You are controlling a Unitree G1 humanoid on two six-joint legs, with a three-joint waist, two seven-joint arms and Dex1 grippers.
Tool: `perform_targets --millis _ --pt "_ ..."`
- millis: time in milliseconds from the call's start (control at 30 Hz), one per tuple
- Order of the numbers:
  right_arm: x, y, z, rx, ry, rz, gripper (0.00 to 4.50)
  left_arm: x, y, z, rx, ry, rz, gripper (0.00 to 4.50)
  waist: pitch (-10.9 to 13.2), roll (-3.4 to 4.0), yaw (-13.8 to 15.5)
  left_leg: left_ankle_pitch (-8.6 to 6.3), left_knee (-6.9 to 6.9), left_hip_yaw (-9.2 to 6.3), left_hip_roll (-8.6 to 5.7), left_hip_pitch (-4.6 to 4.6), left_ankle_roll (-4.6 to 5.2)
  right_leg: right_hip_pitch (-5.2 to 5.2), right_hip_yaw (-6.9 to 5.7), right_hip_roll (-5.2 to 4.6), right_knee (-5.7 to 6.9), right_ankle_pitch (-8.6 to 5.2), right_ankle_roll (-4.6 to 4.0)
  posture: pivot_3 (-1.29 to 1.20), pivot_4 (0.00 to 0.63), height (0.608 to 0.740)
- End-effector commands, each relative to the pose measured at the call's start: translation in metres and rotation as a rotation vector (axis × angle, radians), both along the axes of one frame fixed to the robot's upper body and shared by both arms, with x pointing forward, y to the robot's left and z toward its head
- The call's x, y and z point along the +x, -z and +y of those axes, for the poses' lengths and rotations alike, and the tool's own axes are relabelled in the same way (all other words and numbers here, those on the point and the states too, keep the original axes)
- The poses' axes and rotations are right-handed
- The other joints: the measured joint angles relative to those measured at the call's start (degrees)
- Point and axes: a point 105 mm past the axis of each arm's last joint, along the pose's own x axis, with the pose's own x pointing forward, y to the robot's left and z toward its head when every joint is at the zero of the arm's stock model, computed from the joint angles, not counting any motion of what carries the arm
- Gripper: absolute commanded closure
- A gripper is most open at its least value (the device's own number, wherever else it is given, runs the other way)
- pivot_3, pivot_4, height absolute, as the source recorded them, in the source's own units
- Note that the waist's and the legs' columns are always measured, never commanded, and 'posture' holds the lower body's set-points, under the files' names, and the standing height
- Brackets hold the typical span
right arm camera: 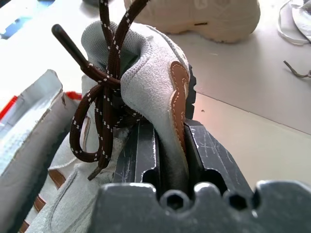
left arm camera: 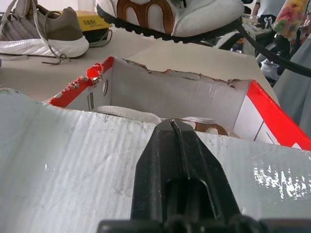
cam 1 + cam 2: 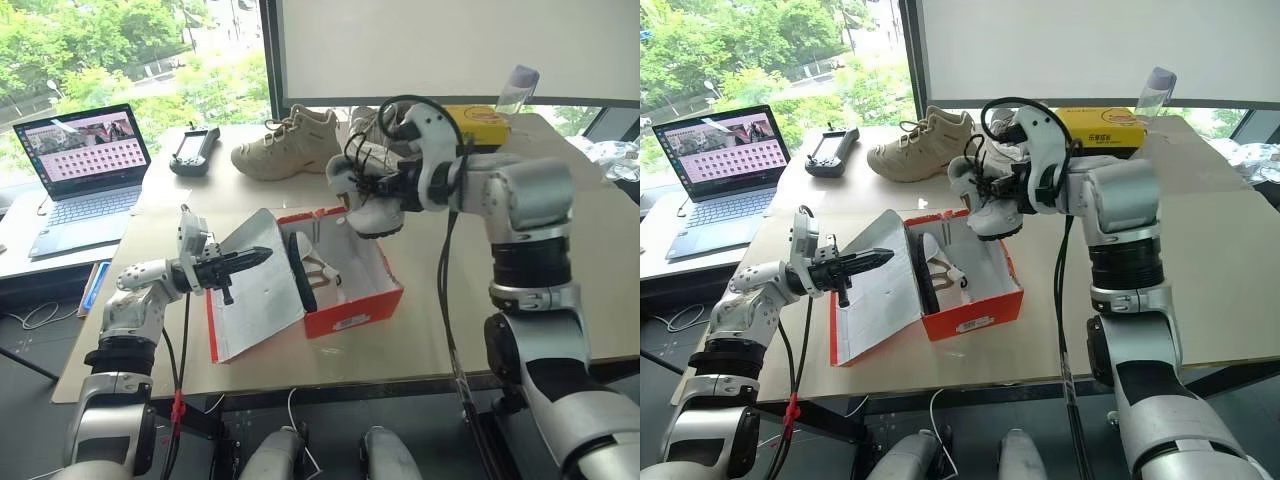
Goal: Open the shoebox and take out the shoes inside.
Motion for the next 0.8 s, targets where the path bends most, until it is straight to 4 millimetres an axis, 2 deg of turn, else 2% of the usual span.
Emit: perform_targets --millis 33,67,133,367,500,667,800 --pt "-0.003 -0.033 -0.009 0.101 0.013 -0.075 3.8 0.001 -0.011 -0.002 0.005 0.009 -0.051 4.5 0.0 0.0 0.01 0.0 0.0 0.0 0.0 0.0 0.0 0.0 -0.01 0.0 0.0 0.0 0.0 0.0 0.15 0.732" --pt "-0.002 -0.035 -0.014 0.113 0.028 -0.077 3.8 0.001 -0.011 -0.002 0.005 0.009 -0.051 4.5 0.0 0.0 0.01 0.0 0.0 0.0 0.0 0.0 0.0 0.0 -0.01 0.0 0.0 0.0 0.0 0.0 0.15 0.732" --pt "0.006 -0.036 -0.036 0.144 0.111 -0.081 3.8 0.001 -0.012 -0.003 0.004 0.011 -0.052 4.5 0.01 0.0 0.05 0.0 0.0 0.01 -0.01 0.0 0.0 0.01 -0.02 -0.02 -0.01 0.0 0.0 0.0 0.15 0.732" --pt "0.026 -0.02 -0.102 0.169 0.353 -0.07 3.8 -0.002 -0.021 -0.009 -0.016 0.031 -0.081 4.5 0.07 -0.02 0.25 0.0 0.0 0.06 -0.03 -0.04 0.01 0.05 -0.08 -0.1 -0.06 0.01 0.04 0.0 0.15 0.732" --pt "0.035 0.004 -0.136 0.215 0.477 -0.018 3.8 -0.005 -0.034 -0.012 -0.051 0.033 -0.113 4.5 0.1 -0.04 0.16 0.01 0.0 0.1 -0.02 -0.06 0.02 0.08 -0.09 -0.12 -0.11 0.02 0.02 0.0 0.15 0.732" --pt "0.041 0.032 -0.155 0.363 0.57 0.077 3.8 -0.012 -0.048 -0.013 -0.118 0.023 -0.139 4.5 0.17 0.0 -0.24 0.03 0.0 0.16 0.0 -0.07 0.05 0.08 -0.06 -0.08 -0.13 0.02 -0.01 0.0 0.15 0.732" --pt "0.042 0.061 -0.178 0.335 0.694 0.109 3.8 -0.017 -0.055 -0.015 -0.173 -0.003 -0.161 4.5 0.23 -0.01 -0.07 0.04 0.01 0.16 0.0 -0.06 0.06 0.14 -0.06 -0.08 -0.14 0.02 -0.01 0.0 0.15 0.732"
